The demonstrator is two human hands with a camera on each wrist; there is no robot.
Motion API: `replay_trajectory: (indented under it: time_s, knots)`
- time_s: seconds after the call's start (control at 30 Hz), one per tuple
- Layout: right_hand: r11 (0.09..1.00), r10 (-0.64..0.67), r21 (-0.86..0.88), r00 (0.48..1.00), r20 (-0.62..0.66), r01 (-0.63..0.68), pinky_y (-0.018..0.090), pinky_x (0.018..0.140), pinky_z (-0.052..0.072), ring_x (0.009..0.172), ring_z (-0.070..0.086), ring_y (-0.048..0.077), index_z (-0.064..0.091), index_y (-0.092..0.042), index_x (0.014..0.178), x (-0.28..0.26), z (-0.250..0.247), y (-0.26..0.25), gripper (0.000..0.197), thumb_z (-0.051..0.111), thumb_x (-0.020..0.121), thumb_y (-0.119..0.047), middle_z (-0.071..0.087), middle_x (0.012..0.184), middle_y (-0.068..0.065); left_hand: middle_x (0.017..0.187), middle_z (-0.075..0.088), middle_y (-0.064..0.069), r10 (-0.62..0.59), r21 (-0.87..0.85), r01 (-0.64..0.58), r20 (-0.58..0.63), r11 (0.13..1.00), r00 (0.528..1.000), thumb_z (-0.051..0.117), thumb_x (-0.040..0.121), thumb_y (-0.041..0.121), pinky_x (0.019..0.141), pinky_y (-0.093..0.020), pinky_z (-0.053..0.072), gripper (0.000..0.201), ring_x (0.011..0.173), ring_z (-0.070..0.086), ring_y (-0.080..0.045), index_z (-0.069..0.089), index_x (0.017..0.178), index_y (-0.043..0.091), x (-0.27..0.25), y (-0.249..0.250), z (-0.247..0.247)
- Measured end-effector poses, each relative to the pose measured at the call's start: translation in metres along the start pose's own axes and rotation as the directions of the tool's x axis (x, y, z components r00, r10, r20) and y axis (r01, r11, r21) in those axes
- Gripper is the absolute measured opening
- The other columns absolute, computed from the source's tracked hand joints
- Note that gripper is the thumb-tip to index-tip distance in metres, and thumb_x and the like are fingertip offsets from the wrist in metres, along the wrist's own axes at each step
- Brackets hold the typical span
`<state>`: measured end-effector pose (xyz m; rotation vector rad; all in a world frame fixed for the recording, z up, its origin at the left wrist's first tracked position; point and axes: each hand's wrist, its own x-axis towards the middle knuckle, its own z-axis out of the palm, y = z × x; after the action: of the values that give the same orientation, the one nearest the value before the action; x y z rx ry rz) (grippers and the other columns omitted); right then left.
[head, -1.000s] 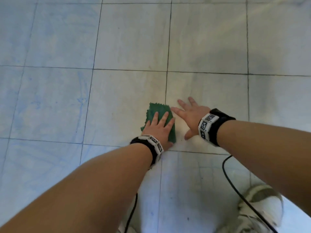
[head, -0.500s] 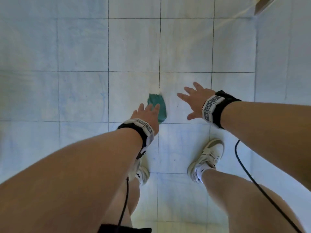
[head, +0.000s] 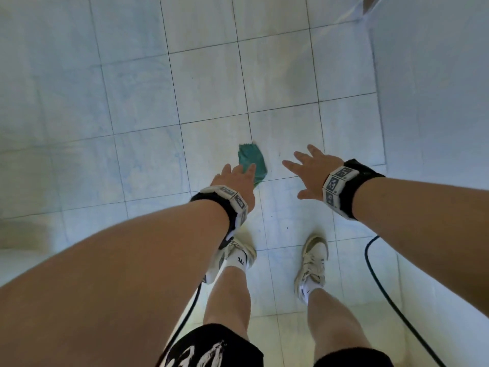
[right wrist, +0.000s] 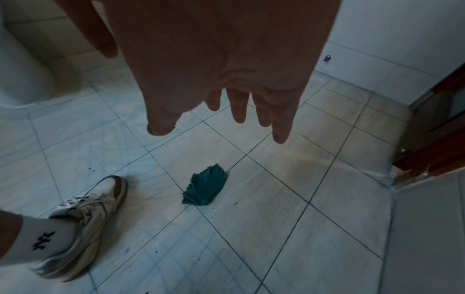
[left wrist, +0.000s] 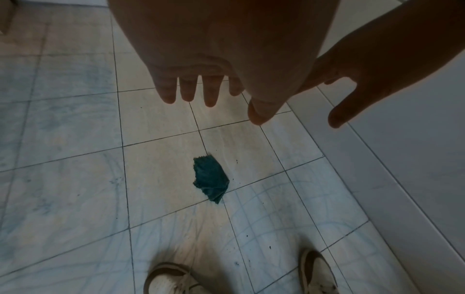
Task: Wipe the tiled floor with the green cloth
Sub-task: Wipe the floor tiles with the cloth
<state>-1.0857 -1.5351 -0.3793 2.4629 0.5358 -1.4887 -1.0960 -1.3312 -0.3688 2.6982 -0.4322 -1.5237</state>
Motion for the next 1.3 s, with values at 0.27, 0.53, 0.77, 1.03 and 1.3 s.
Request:
replay_trajectory:
  time_s: [0.27,0.53,0.77,1.03,1.3]
  knots:
    - [0.998,-0.045,-0.036,0.999,-0.018,0.045,0.053,0.116,0.032,0.153,-0.003,0.032,-0.003,-0.030,0.159,-0.022,0.037,0.031,0.092,0.058,0.094,-0.054,0.000,0.167,0.002,0.165,0.009,-0.006,-0.109,-0.046,0.110,0.037,0.993,0.993,0.045,0.100,0.029,0.119,-0.045,0.023,0.076,0.151,0.004,-0.031,-0.004,0.158,0.023,-0.010,0.052,0.044]
    - [0.994,-0.041,-0.100,0.999,-0.002,0.041,0.057,0.113,0.035,0.153,0.000,0.032,-0.007,-0.032,0.158,-0.039,0.056,0.051,0.094,0.055,0.093,-0.060,0.001,0.167,0.001,0.158,0.026,-0.008,-0.239,-0.243,0.234,0.006,0.941,0.971,0.047,0.096,0.027,0.116,-0.046,0.029,0.075,0.146,0.019,-0.034,0.005,0.157,0.020,-0.018,0.086,0.068]
    - [0.998,-0.028,-0.046,0.999,0.040,0.030,0.057,0.115,0.032,0.153,0.001,0.032,-0.009,-0.031,0.158,-0.036,0.085,0.018,0.096,0.055,0.092,-0.061,0.001,0.167,0.002,0.163,0.015,-0.006,-0.202,-0.211,0.193,-0.022,0.958,0.979,0.045,0.100,0.028,0.117,-0.044,0.025,0.073,0.150,0.009,-0.031,0.000,0.158,0.020,-0.030,0.068,0.084]
    - [0.997,0.039,0.068,0.999,0.025,-0.041,0.055,0.118,0.027,0.153,0.004,0.033,-0.006,-0.029,0.159,-0.050,0.096,-0.033,0.097,0.057,0.092,-0.060,0.005,0.167,0.004,0.161,0.018,-0.006,-0.165,-0.174,0.166,0.019,0.971,0.986,0.042,0.100,0.027,0.115,-0.046,0.028,0.069,0.149,0.012,-0.031,0.004,0.158,0.018,-0.053,0.035,0.108]
    - [0.998,0.029,0.059,0.999,0.023,-0.030,0.056,0.116,0.029,0.153,0.006,0.032,-0.006,-0.030,0.159,-0.056,0.133,-0.041,0.092,0.054,0.095,-0.057,0.004,0.167,0.003,0.156,0.027,-0.006,-0.209,-0.133,0.211,0.025,0.968,0.978,0.044,0.097,0.022,0.106,-0.045,0.036,0.065,0.144,0.020,-0.029,0.013,0.155,0.019,-0.069,0.040,0.140]
